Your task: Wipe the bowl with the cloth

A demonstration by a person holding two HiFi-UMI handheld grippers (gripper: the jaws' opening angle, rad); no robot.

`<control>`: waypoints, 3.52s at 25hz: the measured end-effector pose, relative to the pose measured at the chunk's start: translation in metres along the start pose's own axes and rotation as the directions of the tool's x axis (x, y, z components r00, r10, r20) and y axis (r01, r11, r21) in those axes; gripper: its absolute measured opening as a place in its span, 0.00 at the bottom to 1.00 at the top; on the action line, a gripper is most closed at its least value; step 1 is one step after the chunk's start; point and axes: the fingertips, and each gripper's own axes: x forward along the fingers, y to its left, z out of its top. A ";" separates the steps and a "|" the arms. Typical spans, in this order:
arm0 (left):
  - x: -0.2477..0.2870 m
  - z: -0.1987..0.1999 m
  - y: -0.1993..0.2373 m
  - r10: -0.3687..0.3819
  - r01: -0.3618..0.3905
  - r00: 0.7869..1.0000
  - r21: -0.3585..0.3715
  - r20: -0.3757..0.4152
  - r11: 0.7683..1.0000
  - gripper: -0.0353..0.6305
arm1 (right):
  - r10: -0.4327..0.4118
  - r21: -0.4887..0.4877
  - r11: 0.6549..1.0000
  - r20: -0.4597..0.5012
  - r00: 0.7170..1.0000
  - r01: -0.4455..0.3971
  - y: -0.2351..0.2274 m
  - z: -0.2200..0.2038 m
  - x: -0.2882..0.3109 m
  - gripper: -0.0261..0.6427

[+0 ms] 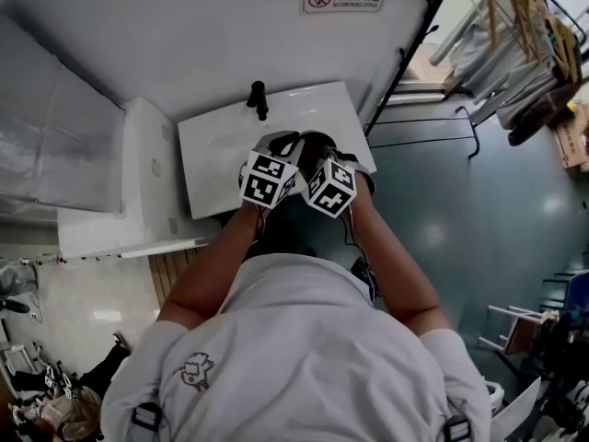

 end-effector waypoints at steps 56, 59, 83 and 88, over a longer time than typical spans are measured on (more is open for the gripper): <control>0.000 -0.011 0.021 0.031 -0.034 0.999 -0.077 -0.043 0.996 0.09 | -0.036 -0.371 0.929 -0.115 0.993 -0.009 0.015 -0.005 -0.019 0.18; 0.000 -0.017 0.028 0.038 -0.043 0.997 -0.076 -0.068 0.996 0.09 | -0.043 -0.304 0.953 -0.124 0.991 0.004 0.005 -0.013 -0.023 0.18; -0.004 -0.004 0.023 0.035 -0.036 0.999 -0.011 -0.039 0.999 0.09 | 0.087 -0.228 0.966 -0.167 0.982 -0.125 -0.001 -0.003 -0.015 0.18; -0.004 -0.003 0.025 0.034 -0.036 0.999 -0.046 -0.027 0.998 0.09 | -0.070 -0.239 0.971 -0.222 0.973 0.015 -0.035 -0.005 -0.026 0.18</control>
